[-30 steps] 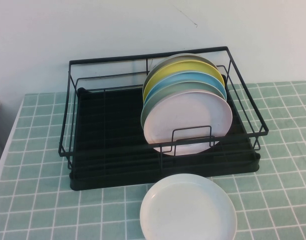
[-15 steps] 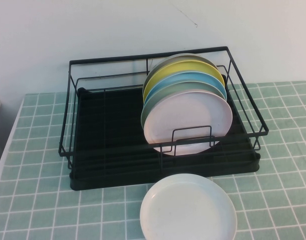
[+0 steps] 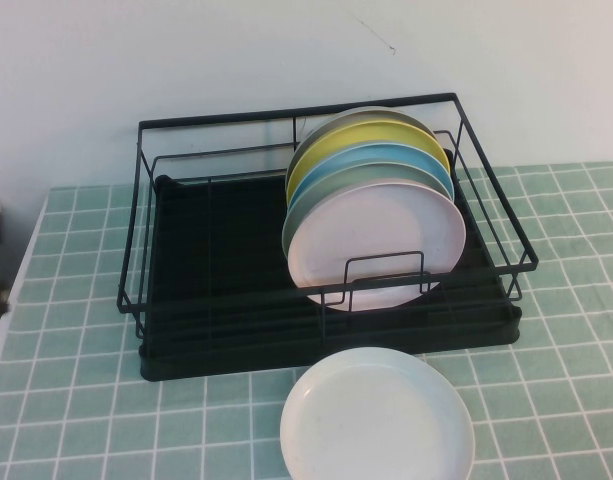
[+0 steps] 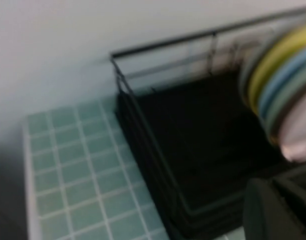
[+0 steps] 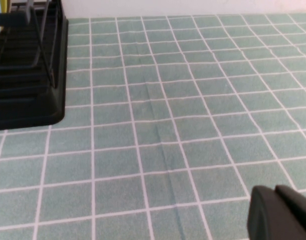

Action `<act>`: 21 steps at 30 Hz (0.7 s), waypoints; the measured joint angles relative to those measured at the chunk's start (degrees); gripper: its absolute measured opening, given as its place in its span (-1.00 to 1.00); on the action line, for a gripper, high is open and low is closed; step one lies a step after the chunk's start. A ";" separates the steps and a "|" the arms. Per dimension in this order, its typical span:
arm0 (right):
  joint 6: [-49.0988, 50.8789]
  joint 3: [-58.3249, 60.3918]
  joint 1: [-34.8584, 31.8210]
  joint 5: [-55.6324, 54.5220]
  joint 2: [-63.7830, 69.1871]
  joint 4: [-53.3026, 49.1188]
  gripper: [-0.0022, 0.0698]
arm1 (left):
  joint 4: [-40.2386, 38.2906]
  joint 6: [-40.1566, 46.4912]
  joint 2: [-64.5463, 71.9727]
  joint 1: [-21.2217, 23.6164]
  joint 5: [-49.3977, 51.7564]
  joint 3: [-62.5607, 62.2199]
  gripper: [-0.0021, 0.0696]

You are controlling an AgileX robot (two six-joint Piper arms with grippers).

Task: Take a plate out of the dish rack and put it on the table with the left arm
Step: Grasp the plate from the shelf

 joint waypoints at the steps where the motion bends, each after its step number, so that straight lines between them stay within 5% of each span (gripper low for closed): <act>1: 0.00 0.00 0.00 0.00 0.00 0.00 -0.95 | -1.15 1.74 1.95 0.00 2.55 -1.35 -0.95; 7: 0.00 0.00 0.00 0.00 0.00 0.00 -0.95 | -10.14 11.09 11.66 0.00 12.26 -8.73 -0.95; 16: 0.00 0.00 0.00 0.00 0.00 0.00 -0.95 | -27.12 37.62 22.48 0.00 19.94 -15.97 -0.93; 21: 0.00 0.00 0.00 0.00 0.00 0.00 -0.95 | -31.24 43.07 25.98 0.00 20.74 -18.27 -0.48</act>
